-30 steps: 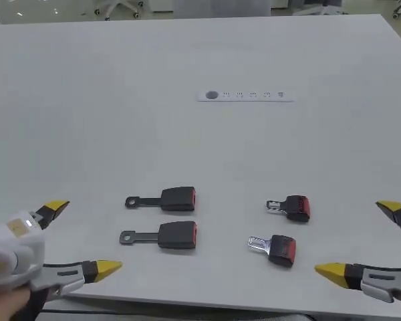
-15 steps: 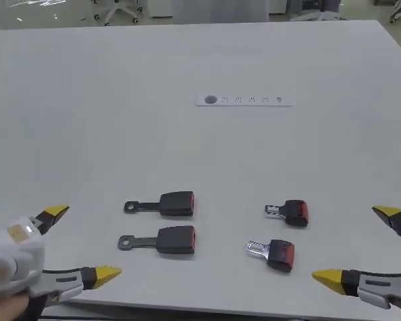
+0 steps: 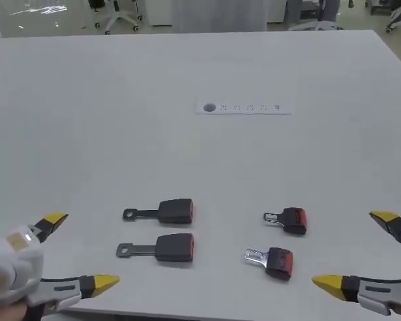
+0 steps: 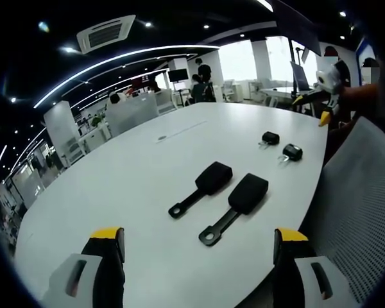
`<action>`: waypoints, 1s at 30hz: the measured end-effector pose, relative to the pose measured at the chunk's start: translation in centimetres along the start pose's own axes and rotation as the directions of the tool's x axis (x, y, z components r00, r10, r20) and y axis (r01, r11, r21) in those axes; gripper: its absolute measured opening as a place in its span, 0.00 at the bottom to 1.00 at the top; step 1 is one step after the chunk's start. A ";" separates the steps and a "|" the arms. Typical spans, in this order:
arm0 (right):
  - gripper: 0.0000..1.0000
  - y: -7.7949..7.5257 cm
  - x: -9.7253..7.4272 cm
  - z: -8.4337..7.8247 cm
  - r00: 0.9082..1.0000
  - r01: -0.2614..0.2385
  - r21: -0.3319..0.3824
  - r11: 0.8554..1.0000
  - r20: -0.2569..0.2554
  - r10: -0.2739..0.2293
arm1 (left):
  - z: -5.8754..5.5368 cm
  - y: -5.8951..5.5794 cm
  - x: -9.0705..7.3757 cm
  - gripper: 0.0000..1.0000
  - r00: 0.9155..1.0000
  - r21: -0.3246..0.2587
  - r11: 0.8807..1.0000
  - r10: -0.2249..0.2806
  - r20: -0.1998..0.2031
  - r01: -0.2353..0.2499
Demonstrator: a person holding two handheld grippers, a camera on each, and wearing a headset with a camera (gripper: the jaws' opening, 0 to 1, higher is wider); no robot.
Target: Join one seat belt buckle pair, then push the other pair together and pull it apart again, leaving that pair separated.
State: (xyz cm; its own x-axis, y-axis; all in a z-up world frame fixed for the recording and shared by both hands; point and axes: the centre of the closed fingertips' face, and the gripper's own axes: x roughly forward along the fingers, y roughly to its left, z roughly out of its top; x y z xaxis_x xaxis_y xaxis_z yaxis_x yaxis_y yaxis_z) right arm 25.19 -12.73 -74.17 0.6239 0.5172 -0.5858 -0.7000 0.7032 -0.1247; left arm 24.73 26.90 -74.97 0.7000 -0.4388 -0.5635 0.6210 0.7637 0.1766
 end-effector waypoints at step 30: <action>0.91 0.5 0.3 0.2 0.999 -0.026 -0.053 0.998 -0.029 0.024 | 0.3 -0.4 0.2 0.99 1.000 0.055 0.998 -0.018 -0.015 0.019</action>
State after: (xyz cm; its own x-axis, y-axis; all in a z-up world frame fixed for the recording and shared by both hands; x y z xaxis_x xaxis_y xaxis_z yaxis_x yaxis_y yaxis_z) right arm 25.09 -12.20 -74.26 0.5962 0.5197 -0.6120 -0.7335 0.6625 -0.1519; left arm 24.72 26.36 -74.95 0.6831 -0.4458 -0.5785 0.6527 0.7280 0.2098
